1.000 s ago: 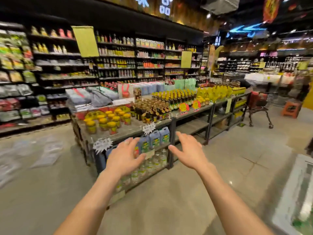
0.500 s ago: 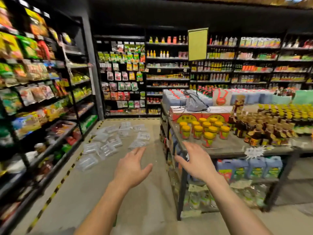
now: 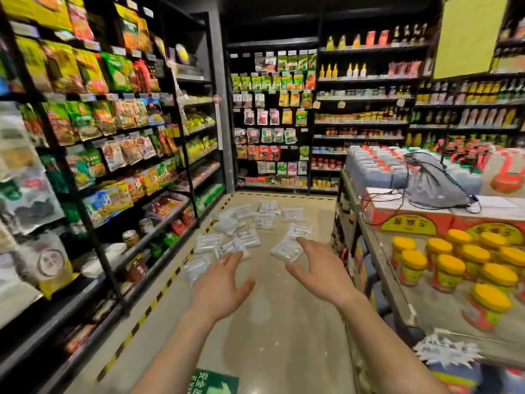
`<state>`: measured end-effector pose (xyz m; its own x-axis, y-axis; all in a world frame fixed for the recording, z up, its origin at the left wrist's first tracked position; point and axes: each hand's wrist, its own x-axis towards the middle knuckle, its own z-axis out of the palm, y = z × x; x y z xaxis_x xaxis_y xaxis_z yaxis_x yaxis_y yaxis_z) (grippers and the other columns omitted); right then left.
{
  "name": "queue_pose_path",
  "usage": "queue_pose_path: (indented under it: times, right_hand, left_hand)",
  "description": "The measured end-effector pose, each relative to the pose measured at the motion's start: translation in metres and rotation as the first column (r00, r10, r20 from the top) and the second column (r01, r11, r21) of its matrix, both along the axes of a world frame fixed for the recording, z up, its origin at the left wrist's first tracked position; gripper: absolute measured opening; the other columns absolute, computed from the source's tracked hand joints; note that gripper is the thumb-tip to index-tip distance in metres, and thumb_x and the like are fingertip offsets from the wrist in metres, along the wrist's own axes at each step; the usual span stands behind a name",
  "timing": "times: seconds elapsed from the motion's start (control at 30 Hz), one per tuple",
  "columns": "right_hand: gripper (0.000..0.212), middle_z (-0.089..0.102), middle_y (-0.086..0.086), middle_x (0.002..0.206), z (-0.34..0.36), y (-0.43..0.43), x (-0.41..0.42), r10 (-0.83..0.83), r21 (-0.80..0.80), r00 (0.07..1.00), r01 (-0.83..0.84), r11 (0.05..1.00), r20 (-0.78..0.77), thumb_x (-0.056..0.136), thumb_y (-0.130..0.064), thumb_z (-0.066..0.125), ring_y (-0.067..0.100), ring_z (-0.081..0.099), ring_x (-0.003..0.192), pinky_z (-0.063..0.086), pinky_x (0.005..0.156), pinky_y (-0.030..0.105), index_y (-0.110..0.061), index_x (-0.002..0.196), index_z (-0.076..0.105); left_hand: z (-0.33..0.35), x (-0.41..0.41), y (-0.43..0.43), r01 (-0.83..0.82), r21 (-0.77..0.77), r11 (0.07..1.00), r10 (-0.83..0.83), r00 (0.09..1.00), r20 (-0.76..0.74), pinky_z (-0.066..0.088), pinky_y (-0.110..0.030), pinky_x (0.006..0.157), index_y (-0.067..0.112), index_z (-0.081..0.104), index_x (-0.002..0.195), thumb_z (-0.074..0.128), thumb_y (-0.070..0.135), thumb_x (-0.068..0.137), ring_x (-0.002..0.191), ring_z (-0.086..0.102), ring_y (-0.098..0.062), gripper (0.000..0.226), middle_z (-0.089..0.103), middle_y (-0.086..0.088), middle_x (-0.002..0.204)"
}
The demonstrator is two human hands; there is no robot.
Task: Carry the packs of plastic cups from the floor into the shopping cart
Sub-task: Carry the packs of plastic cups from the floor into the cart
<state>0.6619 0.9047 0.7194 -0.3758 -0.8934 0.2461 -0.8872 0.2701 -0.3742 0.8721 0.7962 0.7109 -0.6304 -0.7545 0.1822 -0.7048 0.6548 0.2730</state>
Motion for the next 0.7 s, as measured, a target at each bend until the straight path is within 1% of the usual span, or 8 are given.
queue_pose_path:
  times: [0.07, 0.17, 0.23, 0.3, 0.37, 0.43, 0.57, 0.7]
  right_hand:
    - [0.078, 0.035, -0.001, 0.154, -0.004, -0.04, -0.014, 0.027, 0.021, 1.0, -0.027, 0.999, 0.012, 0.085, -0.065, 0.038, 0.019, 0.03, 0.141, 0.029, 0.113, 0.043, -0.026, 0.152, 0.027]
    - [0.075, 0.032, -0.002, 0.156, -0.014, -0.102, -0.033, 0.062, 0.059, 0.998, -0.062, 0.996, 0.002, 0.089, -0.063, 0.042, 0.019, 0.028, 0.143, 0.028, 0.115, 0.042, -0.026, 0.152, 0.025]
    - [0.075, 0.029, -0.003, 0.157, -0.02, -0.145, -0.044, 0.079, 0.084, 0.997, -0.079, 0.993, 0.001, 0.09, -0.062, 0.043, 0.019, 0.026, 0.144, 0.026, 0.116, 0.042, -0.027, 0.153, 0.023]
    - [0.074, 0.028, -0.002, 0.158, -0.026, -0.192, -0.053, 0.091, 0.096, 0.996, -0.091, 0.991, -0.002, 0.092, -0.061, 0.043, 0.019, 0.024, 0.145, 0.026, 0.116, 0.041, -0.027, 0.154, 0.021]
    - [0.073, 0.028, -0.001, 0.158, -0.031, -0.243, -0.058, 0.106, 0.101, 0.994, -0.105, 0.989, -0.006, 0.093, -0.058, 0.045, 0.019, 0.025, 0.145, 0.027, 0.115, 0.038, -0.026, 0.154, 0.021]
    - [0.073, 0.029, 0.0, 0.158, -0.035, -0.293, -0.059, 0.128, 0.1, 0.992, -0.127, 0.987, -0.004, 0.093, -0.057, 0.047, 0.019, 0.025, 0.144, 0.026, 0.115, 0.036, -0.025, 0.154, 0.022]
    - [0.071, 0.029, -0.002, 0.158, -0.037, -0.393, -0.06, 0.139, 0.088, 0.99, -0.141, 0.986, 0.028, 0.094, -0.054, 0.049, 0.017, 0.025, 0.144, 0.024, 0.115, 0.033, -0.026, 0.154, 0.022]
    - [0.071, 0.029, -0.002, 0.158, -0.042, -0.487, -0.062, 0.146, 0.078, 0.988, -0.149, 0.986, 0.046, 0.094, -0.053, 0.05, 0.017, 0.025, 0.144, 0.024, 0.115, 0.032, -0.024, 0.153, 0.024]
  left_hand:
    - [-0.005, -0.01, -0.035, -0.027, 0.029, 0.999, 0.028, 0.999, -0.018, 0.041, -0.038, 0.106, 0.028, 0.028, 0.151, 0.035, 0.069, 0.079, 0.138, 0.038, -0.019, 0.083, 0.032, 0.004, 0.156]
    - [-0.014, -0.023, -0.094, -0.075, 0.057, 0.996, 0.077, 0.996, -0.047, 0.042, -0.041, 0.103, 0.031, 0.028, 0.15, 0.027, 0.075, 0.071, 0.137, 0.039, -0.018, 0.09, 0.032, 0.006, 0.156]
    - [-0.02, -0.028, -0.136, -0.098, 0.059, 0.993, 0.101, 0.993, -0.053, 0.041, -0.04, 0.106, 0.031, 0.027, 0.15, 0.032, 0.073, 0.076, 0.138, 0.038, -0.019, 0.086, 0.031, 0.006, 0.156]
    - [-0.027, -0.031, -0.182, -0.114, 0.036, 0.993, 0.116, 0.992, -0.055, 0.039, -0.037, 0.107, 0.029, 0.026, 0.151, 0.043, 0.065, 0.086, 0.139, 0.036, -0.018, 0.077, 0.031, 0.005, 0.156]
    - [-0.034, -0.031, -0.231, -0.131, 0.008, 0.991, 0.131, 0.989, -0.064, 0.041, -0.033, 0.103, 0.027, 0.028, 0.151, 0.05, 0.058, 0.09, 0.138, 0.037, -0.016, 0.071, 0.034, 0.006, 0.155]
    - [-0.04, -0.03, -0.282, -0.151, 0.017, 0.988, 0.152, 0.985, -0.084, 0.041, -0.032, 0.1, 0.027, 0.029, 0.15, 0.051, 0.056, 0.09, 0.136, 0.039, -0.016, 0.07, 0.034, 0.007, 0.154]
    - [-0.045, -0.025, -0.388, -0.173, 0.059, 0.983, 0.178, 0.98, -0.091, 0.037, -0.033, 0.106, 0.026, 0.026, 0.152, 0.05, 0.054, 0.092, 0.141, 0.033, -0.015, 0.071, 0.03, 0.005, 0.157]
    - [-0.045, -0.024, -0.481, -0.182, 0.058, 0.982, 0.185, 0.981, -0.051, 0.04, -0.034, 0.105, 0.027, 0.027, 0.152, 0.05, 0.055, 0.091, 0.138, 0.038, -0.016, 0.07, 0.032, 0.006, 0.156]
